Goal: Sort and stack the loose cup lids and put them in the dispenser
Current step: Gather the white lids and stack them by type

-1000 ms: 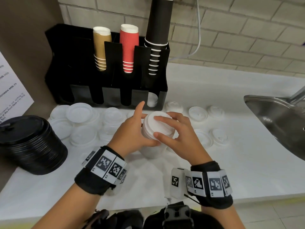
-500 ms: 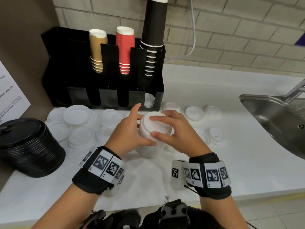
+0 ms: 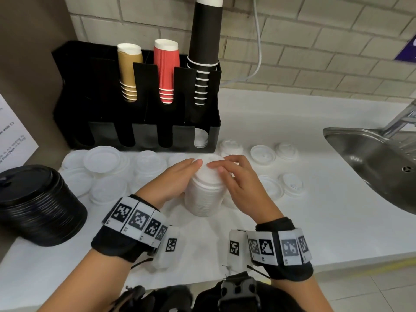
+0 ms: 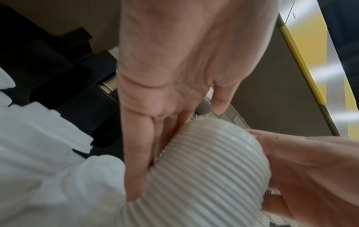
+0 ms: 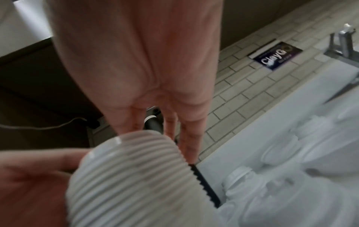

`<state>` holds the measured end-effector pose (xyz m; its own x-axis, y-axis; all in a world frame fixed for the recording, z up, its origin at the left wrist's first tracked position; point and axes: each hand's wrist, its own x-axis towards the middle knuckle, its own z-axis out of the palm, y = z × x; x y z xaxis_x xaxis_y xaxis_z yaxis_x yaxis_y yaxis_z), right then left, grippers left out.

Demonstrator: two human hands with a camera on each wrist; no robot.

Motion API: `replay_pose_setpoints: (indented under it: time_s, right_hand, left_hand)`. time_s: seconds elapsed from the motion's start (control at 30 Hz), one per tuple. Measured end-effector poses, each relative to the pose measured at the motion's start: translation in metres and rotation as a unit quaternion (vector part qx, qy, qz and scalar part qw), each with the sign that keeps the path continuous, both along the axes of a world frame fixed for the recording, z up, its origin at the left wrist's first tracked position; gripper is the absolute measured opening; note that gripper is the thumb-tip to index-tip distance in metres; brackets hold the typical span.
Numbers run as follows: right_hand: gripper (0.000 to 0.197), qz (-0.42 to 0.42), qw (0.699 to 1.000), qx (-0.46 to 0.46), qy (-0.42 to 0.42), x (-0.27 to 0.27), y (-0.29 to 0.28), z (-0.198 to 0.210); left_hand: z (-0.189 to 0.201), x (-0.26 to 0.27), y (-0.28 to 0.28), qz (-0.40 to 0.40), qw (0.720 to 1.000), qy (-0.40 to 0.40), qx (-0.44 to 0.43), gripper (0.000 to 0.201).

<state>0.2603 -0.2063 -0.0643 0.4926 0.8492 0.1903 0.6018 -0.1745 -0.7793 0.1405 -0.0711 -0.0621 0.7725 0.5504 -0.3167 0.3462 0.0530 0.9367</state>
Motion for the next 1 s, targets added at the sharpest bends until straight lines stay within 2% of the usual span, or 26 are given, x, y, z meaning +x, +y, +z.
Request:
replay_pose_setpoints:
  time_s: [0.03,0.13,0.23,0.3,0.43,0.67,0.77,0.83,1.0]
  right_hand:
    - [0.024,-0.008,1.0,-0.009,0.005,0.0,0.0,-0.001]
    - [0.021,-0.037,0.996,-0.051,0.061,-0.004,0.004,-0.006]
    - [0.034,-0.059,0.988,-0.083,0.117,-0.008,0.005,-0.009]
    - [0.042,-0.06,0.978,-0.107,0.168,-0.008,0.006,-0.009]
    - [0.037,-0.059,0.946,-0.14,0.285,-0.005,0.004,-0.007]
    - [0.042,-0.07,0.916,-0.131,0.372,-0.005,0.004,-0.007]
    - [0.044,-0.078,0.906,-0.118,0.399,-0.005,0.003,-0.008]
    - [0.044,-0.081,0.902,-0.113,0.409,-0.005,0.003,-0.007]
    - [0.037,-0.082,0.91,-0.084,0.399,0.0,0.002,0.007]
  left_hand:
    - [-0.001,0.002,-0.002,0.004,1.0,0.016,0.001,0.03]
    - [-0.008,0.004,-0.003,0.0,0.997,0.07,-0.022,0.05]
    - [-0.013,0.002,-0.005,-0.003,0.992,0.106,-0.062,0.065]
    - [-0.014,0.002,-0.007,-0.007,0.991,0.116,-0.071,0.072]
    - [-0.013,0.001,-0.01,0.001,0.987,0.118,-0.105,0.081]
    - [-0.011,-0.001,-0.011,0.012,0.988,0.096,-0.124,0.073]
    - [-0.009,-0.001,-0.012,0.009,0.99,0.076,-0.12,0.044]
    - [-0.006,-0.003,-0.014,0.002,0.989,0.071,-0.128,0.036]
    - [0.004,-0.006,-0.019,0.015,0.988,0.01,-0.15,0.061]
